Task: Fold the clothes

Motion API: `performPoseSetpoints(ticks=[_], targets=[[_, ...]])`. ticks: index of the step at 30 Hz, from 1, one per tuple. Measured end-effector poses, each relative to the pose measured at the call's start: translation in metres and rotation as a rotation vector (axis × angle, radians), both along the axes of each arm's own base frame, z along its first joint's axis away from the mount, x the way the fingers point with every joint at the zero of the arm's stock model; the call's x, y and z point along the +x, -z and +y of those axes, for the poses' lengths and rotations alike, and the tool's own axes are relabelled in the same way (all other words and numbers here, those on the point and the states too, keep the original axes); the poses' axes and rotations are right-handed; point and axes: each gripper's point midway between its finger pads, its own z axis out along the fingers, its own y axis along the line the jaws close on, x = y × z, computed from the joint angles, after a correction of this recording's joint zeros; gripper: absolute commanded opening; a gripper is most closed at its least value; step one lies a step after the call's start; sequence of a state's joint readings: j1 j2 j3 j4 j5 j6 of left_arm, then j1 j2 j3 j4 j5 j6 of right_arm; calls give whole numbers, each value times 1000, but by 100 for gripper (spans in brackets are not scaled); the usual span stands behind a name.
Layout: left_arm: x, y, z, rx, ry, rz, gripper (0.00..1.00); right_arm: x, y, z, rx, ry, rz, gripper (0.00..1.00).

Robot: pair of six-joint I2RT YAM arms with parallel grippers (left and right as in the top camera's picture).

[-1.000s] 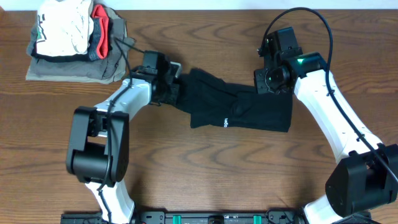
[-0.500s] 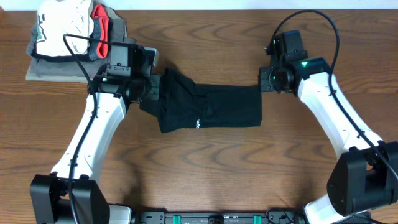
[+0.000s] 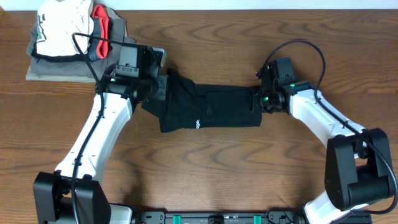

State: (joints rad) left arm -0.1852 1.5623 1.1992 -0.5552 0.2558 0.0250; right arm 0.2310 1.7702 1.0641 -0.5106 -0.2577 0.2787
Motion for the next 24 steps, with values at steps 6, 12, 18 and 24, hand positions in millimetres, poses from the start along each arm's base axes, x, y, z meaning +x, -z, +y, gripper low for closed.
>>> performPoseSetpoints(ticks=[6,12,18,24], targets=[[3,-6,-18,-21,19,-33,6,-13,18,-7,-30,18,33,1],[-1,-13,-58,-40,108,-75,6,-8,29,-5,-17,22,32,1],[-4,-33,-114,-92,221,-188,6,5,33,4,42,15,29,1],[-22,-52,-172,-147,354,-280,6,9,35,10,84,8,36,1]])
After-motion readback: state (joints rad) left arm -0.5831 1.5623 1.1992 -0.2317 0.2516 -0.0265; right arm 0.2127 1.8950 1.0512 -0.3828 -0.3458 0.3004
